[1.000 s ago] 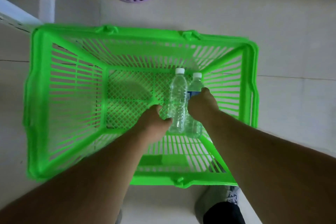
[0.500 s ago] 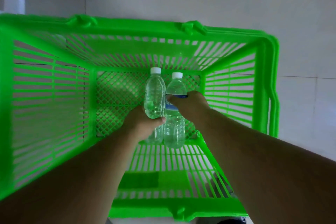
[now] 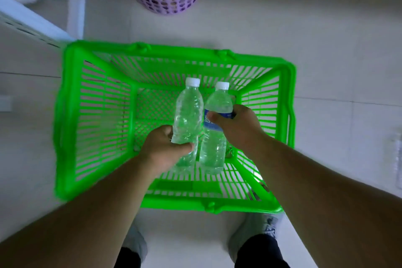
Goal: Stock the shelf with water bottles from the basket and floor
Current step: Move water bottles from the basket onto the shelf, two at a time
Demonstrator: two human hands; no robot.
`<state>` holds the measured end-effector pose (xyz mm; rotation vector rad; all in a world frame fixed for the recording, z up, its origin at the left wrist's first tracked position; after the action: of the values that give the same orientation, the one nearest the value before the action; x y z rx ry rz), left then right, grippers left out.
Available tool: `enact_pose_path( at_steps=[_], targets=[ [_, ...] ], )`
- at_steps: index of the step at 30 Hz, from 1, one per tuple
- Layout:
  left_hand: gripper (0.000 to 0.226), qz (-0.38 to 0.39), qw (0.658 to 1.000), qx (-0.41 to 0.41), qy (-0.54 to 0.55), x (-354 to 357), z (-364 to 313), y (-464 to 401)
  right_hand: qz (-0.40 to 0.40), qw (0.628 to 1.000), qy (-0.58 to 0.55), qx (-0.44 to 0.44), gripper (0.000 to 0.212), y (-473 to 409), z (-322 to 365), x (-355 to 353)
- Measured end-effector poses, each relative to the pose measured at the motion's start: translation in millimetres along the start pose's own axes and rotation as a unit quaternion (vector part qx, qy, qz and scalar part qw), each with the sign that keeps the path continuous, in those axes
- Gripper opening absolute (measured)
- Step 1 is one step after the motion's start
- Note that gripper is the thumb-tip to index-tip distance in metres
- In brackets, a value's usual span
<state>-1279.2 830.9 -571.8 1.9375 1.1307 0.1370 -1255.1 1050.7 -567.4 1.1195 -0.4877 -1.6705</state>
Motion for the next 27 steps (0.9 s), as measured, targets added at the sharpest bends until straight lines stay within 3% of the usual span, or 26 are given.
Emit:
enact_pose_path(
  at_steps=[11, 15, 21, 27],
  targets=[
    [0.026, -0.080, 0.989, 0.122, -0.024, -122, -190, 247, -0.032, 0.990, -0.073, -0.117, 0.037, 263, 175, -153],
    [0.020, -0.066, 0.981, 0.180, -0.009, -167, -259, 350, -0.057, 0.976, -0.112, -0.178, 0.046, 390, 236, -204],
    [0.020, -0.035, 0.965, 0.261, -0.007, -216, -343, 506, -0.094, 0.947, -0.166, -0.259, 0.033, 583, 309, -268],
    [0.032, -0.055, 0.939, 0.340, -0.003, -255, -407, 625, -0.154, 0.921, -0.153, -0.323, 0.019, 721, 351, -316]
  ],
)
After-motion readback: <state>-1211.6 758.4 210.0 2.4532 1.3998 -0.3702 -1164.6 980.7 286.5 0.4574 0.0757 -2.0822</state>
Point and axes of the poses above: each hand's wrist, its own y-axis away from the middle knuckle, its own x-axis out of the palm, z = x × y, the point moved 9 cm from there along -y, towards the middle knuckle, and after that the axes turned 6 degrees about x, right-handed, at the moved point
